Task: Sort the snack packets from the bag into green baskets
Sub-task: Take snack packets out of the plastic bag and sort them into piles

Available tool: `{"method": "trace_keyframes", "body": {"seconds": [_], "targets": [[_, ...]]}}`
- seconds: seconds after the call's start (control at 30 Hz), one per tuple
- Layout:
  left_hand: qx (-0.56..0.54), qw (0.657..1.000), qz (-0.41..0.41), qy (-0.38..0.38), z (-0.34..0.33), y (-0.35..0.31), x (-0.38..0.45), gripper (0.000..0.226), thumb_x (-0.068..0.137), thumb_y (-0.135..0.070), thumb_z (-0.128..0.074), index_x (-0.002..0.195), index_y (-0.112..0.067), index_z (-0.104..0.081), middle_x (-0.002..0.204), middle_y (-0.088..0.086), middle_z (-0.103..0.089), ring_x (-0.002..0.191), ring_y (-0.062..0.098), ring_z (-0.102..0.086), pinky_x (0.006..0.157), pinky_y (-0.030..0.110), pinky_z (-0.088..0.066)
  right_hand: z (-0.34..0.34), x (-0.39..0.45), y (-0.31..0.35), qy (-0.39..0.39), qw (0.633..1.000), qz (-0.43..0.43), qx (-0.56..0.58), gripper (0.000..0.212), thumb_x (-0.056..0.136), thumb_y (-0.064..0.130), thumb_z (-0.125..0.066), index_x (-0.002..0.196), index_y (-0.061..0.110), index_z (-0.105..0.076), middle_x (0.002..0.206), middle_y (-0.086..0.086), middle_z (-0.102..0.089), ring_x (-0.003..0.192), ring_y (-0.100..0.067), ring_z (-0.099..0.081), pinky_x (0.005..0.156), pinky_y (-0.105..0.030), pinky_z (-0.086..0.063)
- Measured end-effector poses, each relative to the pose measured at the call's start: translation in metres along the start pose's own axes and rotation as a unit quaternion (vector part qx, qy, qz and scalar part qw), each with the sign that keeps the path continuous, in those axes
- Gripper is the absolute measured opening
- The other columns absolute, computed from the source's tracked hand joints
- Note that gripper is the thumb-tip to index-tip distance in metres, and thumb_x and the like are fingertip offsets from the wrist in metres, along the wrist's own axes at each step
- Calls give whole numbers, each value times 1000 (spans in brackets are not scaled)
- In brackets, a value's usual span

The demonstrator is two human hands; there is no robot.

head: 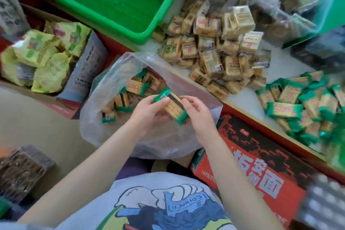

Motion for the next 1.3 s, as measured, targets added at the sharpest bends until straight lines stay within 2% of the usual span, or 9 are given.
{"method": "trace_keyframes", "body": {"seconds": [0.2,0.33,0.47,0.6,0.67,0.8,0.97,1.13,1.3], "targets": [[74,981,-62,168,-118,-30,-23,23,88,-13,-72,110,-13,-65,97,11,-74,82,23,-72,71,31,-60,97,-56,1,99,932,-154,312,64,102,60,-31,121,9,-64,94,-17,-72,67,-24,-66,61,-31,-56],[146,948,-74,273,-211,-19,-25,31,84,-17,-77,113,-13,-67,105,9,-73,91,22,-69,87,35,-57,176,-94,-4,85,888,-126,435,41,87,44,-51,101,8,-63,72,-6,-62,50,-12,-54,43,-18,-44],[276,906,-111,301,-300,3,-16,52,87,-17,-73,136,-18,-55,127,5,-65,107,13,-64,89,27,-52,265,-115,-28,-49,867,-73,491,20,97,22,-55,107,7,-63,72,-4,-63,51,-11,-56,44,-18,-48],[422,878,-125,187,-355,39,12,40,97,-16,-62,136,-25,-56,130,6,-62,99,15,-60,87,32,-49,352,-107,-61,-230,893,-52,384,5,98,16,-63,100,13,-60,79,-6,-67,50,-12,-61,48,-23,-52],[533,822,-123,157,-372,62,26,44,96,-21,-60,139,-30,-54,125,6,-62,99,22,-62,84,31,-48,388,-89,-73,-303,898,-55,315,15,96,16,-68,106,12,-58,92,-11,-67,50,-12,-62,48,-24,-52],[674,697,-152,192,-408,94,42,66,95,-20,-61,155,-28,-33,164,4,-21,146,25,-30,113,34,-30,428,-51,-69,-338,883,7,325,34,97,6,-62,130,8,-53,110,-13,-68,70,-20,-72,60,-27,-58],[743,629,-133,189,-429,105,52,74,96,-27,-59,159,-25,-21,168,2,-8,152,27,-15,120,39,-22,445,-35,-84,-379,909,-7,172,51,95,9,-58,144,19,-47,138,-8,-53,105,-23,-68,89,-41,-59],[757,606,-158,184,-427,108,56,73,96,-31,-59,159,-26,-23,168,3,-10,152,28,-14,121,43,-19,433,-45,-85,-298,931,60,-200,75,98,21,-58,160,27,-16,168,3,-3,145,-23,-34,102,-42,-48],[707,659,-152,205,-416,105,54,74,93,-29,-62,157,-26,-26,166,-1,-17,152,20,-18,120,37,-21,424,-51,-82,-278,936,28,-215,67,99,26,-56,158,25,-24,168,9,-2,148,-17,-28,104,-43,-47]]}}
Point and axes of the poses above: each hand's wrist, its own x-axis towards the middle knuckle, its own z-axis out of the back of the hand, y = z × x, the point moved 3 cm from there along x, towards the middle knuckle
